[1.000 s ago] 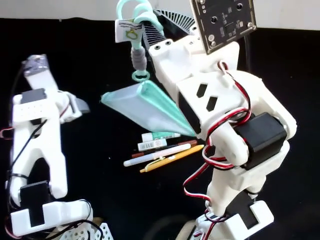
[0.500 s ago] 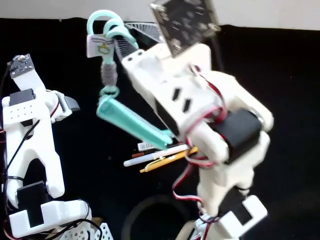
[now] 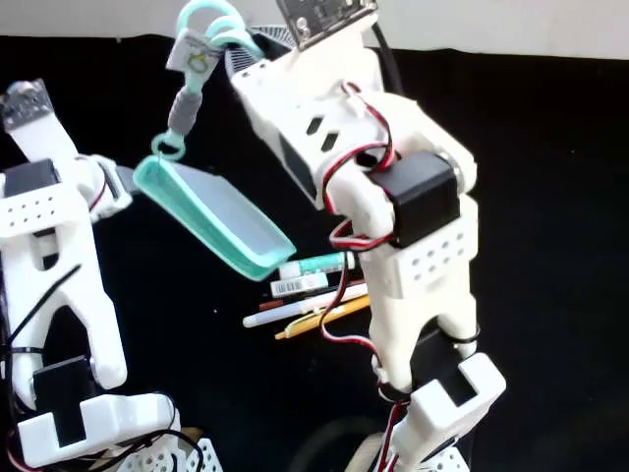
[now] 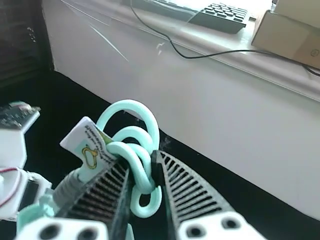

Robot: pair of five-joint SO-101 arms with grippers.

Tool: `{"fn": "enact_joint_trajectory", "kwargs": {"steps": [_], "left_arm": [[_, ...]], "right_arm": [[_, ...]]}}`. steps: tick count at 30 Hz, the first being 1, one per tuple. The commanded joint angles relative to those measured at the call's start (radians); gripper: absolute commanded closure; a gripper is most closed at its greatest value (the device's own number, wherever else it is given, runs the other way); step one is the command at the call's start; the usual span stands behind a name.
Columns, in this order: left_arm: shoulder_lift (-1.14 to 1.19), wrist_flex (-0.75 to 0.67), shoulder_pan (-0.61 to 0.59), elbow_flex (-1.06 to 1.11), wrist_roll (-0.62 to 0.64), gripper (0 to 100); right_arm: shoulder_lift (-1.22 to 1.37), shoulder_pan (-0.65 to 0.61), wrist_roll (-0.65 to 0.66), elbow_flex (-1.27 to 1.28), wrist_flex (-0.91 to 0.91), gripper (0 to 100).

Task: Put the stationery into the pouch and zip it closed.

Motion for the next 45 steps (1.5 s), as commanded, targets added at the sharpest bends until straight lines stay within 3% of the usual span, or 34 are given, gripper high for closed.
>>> {"fn": "enact_joint_trajectory", "kwargs": {"steps": [1,9,15,24,45], "left_arm": [[-0.013,0.100,-0.021,-0.159,-0.072,69],[-0.008,0.304,-0.099,-0.461,-0.186,69],[-0.007,0.344,-0.156,-0.565,-0.201,69],[-0.007,0.361,-0.193,-0.584,-0.201,69],[-0.015,0.427,-0.188,-0.593,-0.198,69]], "right_arm": [[-0.002,0.019,-0.002,-0.010,-0.025,99.2],[-0.001,0.018,-0.002,-0.008,-0.005,99.2],[-0.005,-0.005,0.000,-0.008,0.022,99.2],[-0.059,-0.054,0.124,-0.099,0.070,99.2],[-0.214,-0.008,0.126,-0.125,0.070,99.2]]}}
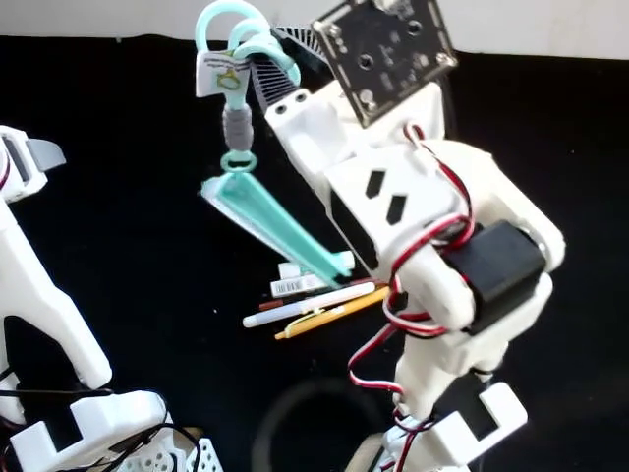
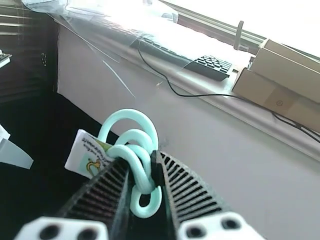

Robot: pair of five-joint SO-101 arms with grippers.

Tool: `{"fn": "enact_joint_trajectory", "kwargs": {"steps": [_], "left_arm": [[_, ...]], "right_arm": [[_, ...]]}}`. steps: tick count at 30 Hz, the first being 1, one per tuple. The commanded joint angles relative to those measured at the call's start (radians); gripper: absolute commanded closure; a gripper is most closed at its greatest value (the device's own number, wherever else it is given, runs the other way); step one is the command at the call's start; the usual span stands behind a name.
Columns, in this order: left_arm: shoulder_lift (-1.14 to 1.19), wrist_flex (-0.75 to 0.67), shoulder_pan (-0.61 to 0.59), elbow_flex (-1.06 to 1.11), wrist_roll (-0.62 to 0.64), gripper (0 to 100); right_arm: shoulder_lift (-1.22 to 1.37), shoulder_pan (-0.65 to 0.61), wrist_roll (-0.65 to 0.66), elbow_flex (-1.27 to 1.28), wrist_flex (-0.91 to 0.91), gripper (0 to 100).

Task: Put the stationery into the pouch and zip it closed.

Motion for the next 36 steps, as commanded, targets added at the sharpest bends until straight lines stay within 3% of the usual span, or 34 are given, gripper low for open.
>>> {"fn": "enact_joint_trajectory", "kwargs": {"steps": [1,21,27,36], "left_arm": [[-0.015,0.009,0.004,-0.038,-0.003,69],[-0.005,0.021,0.004,-0.027,-0.002,69],[-0.005,0.021,0.004,-0.027,-0.002,69],[-0.005,0.021,0.002,-0.027,-0.002,69]], "right_arm": [[-0.059,0.012,0.014,-0.027,-0.028,99.2],[-0.134,0.002,-0.035,-0.022,-0.084,99.2],[-0.119,-0.117,-0.037,-0.019,-0.005,99.2],[-0.019,-0.130,-0.137,-0.028,0.048,99.2]]}}
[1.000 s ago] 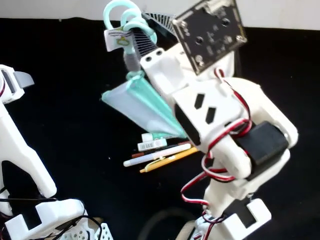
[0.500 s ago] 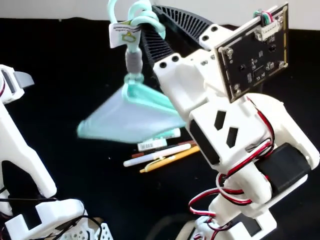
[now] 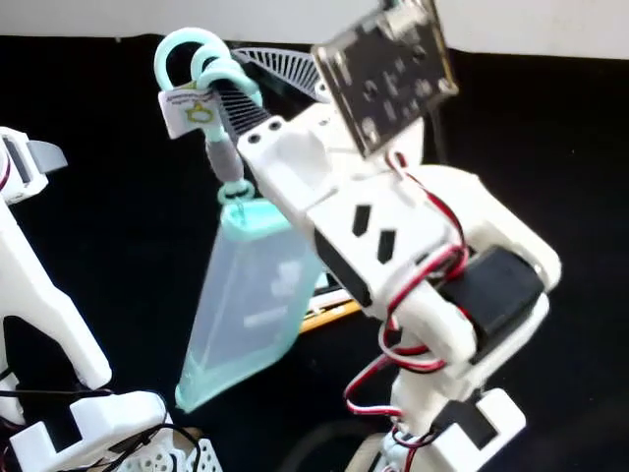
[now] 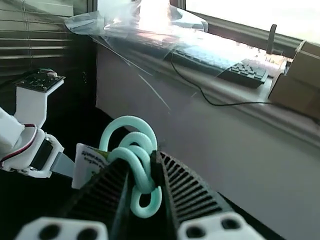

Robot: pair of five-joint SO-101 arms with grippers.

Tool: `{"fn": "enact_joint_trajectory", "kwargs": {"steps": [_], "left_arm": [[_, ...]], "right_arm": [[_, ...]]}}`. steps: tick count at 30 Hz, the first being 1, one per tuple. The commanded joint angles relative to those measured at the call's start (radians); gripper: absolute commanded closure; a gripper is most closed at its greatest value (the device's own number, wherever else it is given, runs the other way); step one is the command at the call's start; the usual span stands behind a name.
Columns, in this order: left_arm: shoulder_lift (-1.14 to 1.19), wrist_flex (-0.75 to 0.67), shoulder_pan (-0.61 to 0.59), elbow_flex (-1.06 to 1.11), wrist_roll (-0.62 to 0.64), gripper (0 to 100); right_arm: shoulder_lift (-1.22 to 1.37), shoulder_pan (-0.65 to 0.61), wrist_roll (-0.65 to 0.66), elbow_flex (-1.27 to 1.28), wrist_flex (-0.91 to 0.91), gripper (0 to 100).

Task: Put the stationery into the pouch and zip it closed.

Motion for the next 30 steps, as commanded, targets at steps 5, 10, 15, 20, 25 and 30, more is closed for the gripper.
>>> {"fn": "enact_joint_trajectory", "kwargs": {"steps": [5,10,15,20,25,30], "left_arm": [[-0.018,0.068,0.002,-0.051,-0.002,69],[-0.073,0.114,0.004,-0.081,0.000,69],[-0.177,0.114,0.004,-0.028,0.000,69],[-0.278,0.115,0.027,0.079,0.000,69],[-0.478,0.123,0.165,0.217,0.017,69],[-0.633,0.121,0.239,0.354,0.037,69]], "right_arm": [[-0.004,-0.012,-0.029,-0.031,0.113,99.2],[-0.007,-0.033,-0.066,-0.033,0.166,99.2],[-0.054,-0.031,-0.055,-0.114,0.114,99.2],[-0.061,-0.041,-0.003,-0.133,0.111,99.2],[-0.059,-0.077,-0.084,-0.133,0.125,99.2],[-0.058,-0.082,-0.094,-0.133,0.153,99.2]]}}
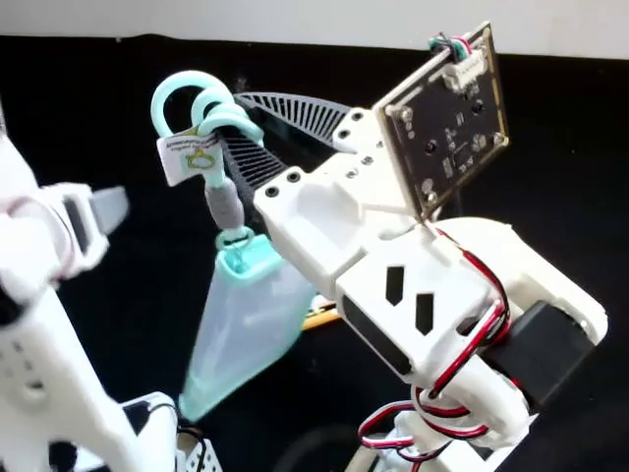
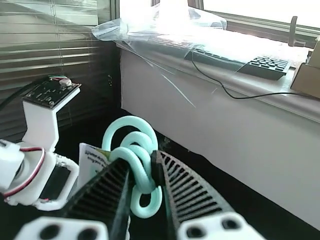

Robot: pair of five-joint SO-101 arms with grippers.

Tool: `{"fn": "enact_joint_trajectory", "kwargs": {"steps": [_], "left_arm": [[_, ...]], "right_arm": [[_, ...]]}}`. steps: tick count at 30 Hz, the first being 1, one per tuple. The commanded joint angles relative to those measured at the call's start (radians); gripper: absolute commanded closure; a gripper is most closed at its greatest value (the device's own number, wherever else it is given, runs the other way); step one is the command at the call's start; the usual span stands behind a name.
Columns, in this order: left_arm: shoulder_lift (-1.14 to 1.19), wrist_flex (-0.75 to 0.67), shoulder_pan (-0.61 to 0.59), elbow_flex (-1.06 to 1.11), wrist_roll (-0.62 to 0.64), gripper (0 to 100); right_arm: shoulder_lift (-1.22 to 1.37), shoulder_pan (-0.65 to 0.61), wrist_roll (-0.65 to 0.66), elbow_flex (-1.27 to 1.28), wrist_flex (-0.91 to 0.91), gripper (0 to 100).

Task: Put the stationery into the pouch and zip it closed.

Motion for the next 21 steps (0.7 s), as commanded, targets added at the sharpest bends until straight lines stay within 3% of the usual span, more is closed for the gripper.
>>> {"fn": "enact_joint_trajectory", "kwargs": {"steps": [1,6,14,18,21], "left_arm": [[-0.093,0.008,0.041,0.077,0.009,69],[-0.143,0.008,0.039,0.148,0.009,69],[-0.173,0.008,0.045,0.185,0.009,69],[-0.173,0.006,0.117,0.315,0.003,69],[-0.173,-0.075,0.171,0.406,0.003,69]], "right_arm": [[-0.021,-0.007,-0.012,-0.027,-0.004,99.2],[-0.016,0.088,0.037,-0.018,-0.125,99.2],[0.039,0.090,0.167,-0.018,-0.191,99.2],[0.088,0.090,0.166,-0.019,-0.254,99.2],[0.127,0.088,0.169,-0.019,-0.309,99.2]]}}
